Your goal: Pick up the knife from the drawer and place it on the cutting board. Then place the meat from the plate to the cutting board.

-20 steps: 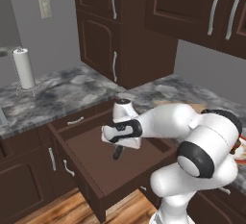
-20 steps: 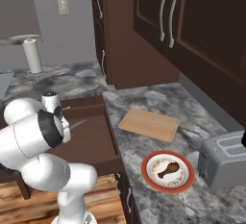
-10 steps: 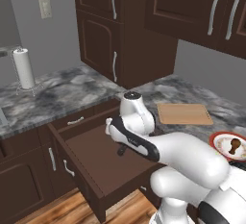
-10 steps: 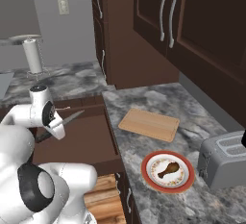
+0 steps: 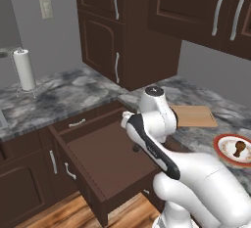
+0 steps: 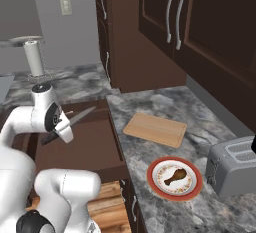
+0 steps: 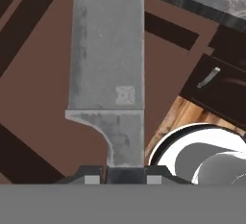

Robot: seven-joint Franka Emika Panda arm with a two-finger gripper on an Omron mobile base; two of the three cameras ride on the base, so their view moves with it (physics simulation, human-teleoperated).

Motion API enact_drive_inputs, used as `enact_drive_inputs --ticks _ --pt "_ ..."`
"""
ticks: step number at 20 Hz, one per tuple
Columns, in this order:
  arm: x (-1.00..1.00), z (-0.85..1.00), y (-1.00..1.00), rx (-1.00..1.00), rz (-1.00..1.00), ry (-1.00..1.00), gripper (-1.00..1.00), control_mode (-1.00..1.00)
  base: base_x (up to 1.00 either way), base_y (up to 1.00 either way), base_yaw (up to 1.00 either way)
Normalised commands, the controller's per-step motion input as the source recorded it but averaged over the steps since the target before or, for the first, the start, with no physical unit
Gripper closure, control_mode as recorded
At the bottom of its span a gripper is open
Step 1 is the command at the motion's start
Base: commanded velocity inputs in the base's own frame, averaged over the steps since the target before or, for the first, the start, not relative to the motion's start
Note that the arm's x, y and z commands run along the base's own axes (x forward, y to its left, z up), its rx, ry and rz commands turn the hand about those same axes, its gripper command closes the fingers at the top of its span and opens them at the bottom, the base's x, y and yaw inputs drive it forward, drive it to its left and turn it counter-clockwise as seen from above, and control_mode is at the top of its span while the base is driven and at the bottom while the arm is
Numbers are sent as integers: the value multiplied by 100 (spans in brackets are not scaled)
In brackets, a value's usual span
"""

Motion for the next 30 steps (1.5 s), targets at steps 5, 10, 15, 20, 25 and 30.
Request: enact_drive_inputs --ticks 5,10,15,20,25,30 --pt "3 45 -56 0 -9 0 100 -100 0 0 0" --pt "19 38 -63 2 -16 2 100 -100 0 0 0" --pt "32 28 -55 5 -18 7 100 -100 0 0 0" --pt "48 11 -43 7 -20 12 100 -100 0 0 0" --pt "37 -1 -27 8 -18 11 100 -100 0 0 0" --pt "45 -18 -31 4 -12 6 100 -100 0 0 0"
